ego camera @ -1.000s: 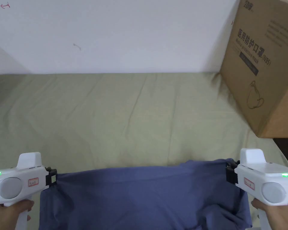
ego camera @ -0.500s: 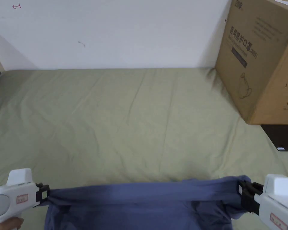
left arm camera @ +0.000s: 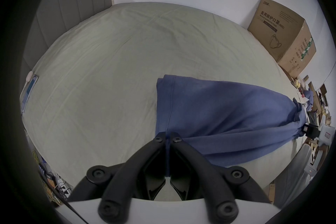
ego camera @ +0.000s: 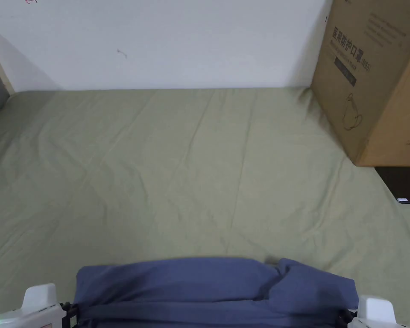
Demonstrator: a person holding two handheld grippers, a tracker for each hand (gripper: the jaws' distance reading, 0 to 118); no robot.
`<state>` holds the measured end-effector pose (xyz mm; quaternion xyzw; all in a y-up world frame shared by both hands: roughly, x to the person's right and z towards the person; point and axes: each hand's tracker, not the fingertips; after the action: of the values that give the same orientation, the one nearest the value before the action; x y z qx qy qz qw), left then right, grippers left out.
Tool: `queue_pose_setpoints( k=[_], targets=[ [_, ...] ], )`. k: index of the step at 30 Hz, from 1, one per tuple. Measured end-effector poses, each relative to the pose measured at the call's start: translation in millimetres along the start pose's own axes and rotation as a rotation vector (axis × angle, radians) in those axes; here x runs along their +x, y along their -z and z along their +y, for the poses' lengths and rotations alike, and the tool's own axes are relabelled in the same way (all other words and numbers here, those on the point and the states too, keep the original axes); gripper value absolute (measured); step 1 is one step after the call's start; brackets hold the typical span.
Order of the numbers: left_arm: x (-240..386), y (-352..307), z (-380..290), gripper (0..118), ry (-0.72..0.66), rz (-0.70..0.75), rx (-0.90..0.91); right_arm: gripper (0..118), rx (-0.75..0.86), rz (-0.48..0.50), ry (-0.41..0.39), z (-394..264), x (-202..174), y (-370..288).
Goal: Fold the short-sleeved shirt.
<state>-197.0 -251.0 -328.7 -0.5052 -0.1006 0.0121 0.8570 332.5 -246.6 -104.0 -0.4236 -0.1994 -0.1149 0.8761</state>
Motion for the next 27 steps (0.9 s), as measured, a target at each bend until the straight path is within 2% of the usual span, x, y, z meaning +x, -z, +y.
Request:
queue_pose_setpoints(
  k=[2, 3, 4, 5, 7, 8, 9, 10, 11, 18, 20, 22, 25, 26, 27],
  targets=[
    [4.9, -4.6, -2.1, 1, 0.016, 0.006, 0.012, 7, -0.002, -0.005, 0.011, 1.6, 0.8, -1.9],
    [6.1, -6.1, -1.9, 14, 0.021, 0.009, 0.012, 15, -0.001, -0.003, 0.015, 2.5, -2.9, -7.9],
    [7.9, -9.7, -0.3, 25, 0.026, 0.011, 0.013, 30, 0.001, -0.001, 0.02, 5.5, -3.3, -13.3],
    [12.9, -16.2, -0.2, 44, 0.03, 0.012, 0.014, 51, 0.01, -0.01, 0.024, 9.5, -4.5, -21.8],
    [15.5, -29.8, 4.0, 60, 0.038, 0.014, 0.016, 65, 0.062, -0.037, 0.02, 18.6, -5.8, -37.8],
    [18.3, -38.6, 8.7, 67, 0.02, -0.01, 0.039, 70, 0.106, -0.017, 0.025, 25.7, -6.0, -48.4],
    [26.1, -50.2, 12.7, 93, -0.002, -0.051, 0.092, 85, 0.15, 0.004, 0.029, 33.1, -6.7, -58.8],
    [30.9, -62.2, 18.3, 106, -0.014, -0.057, 0.145, 87, 0.201, 0.023, 0.031, 42.8, -8.5, -69.9],
    [35.0, -74.2, 24.9, 109, -0.016, -0.071, 0.202, 87, 0.243, 0.031, 0.021, 53.9, -14.1, -81.4],
    [76.7, -142.7, 64.6, 108, 0.038, -0.064, 0.533, 86, 0.57, 0.047, -0.083, 118.9, -51.6, -140.0],
    [88.8, -155.8, 70.9, 106, 0.068, -0.038, 0.633, 86, 0.644, 0.022, -0.117, 129.7, -66.1, -151.5],
    [100.6, -164.7, 74.7, 101, 0.085, -0.017, 0.705, 86, 0.712, -0.003, -0.15, 136.0, -77.1, -159.1],
    [111.6, -173.2, 77.7, 88, 0.104, -0.026, 0.816, 82, 0.767, -0.006, -0.15, 140.0, -90.3, -166.9],
    [115.4, -173.9, 76.8, 83, 0.112, -0.025, 0.833, 78, 0.776, -0.004, -0.149, 140.3, -93.4, -168.1],
    [118.7, -174.8, 76.0, 72, 0.117, -0.021, 0.842, 70, 0.784, -0.006, -0.149, 140.3, -96.0, -169.1]
  ],
)
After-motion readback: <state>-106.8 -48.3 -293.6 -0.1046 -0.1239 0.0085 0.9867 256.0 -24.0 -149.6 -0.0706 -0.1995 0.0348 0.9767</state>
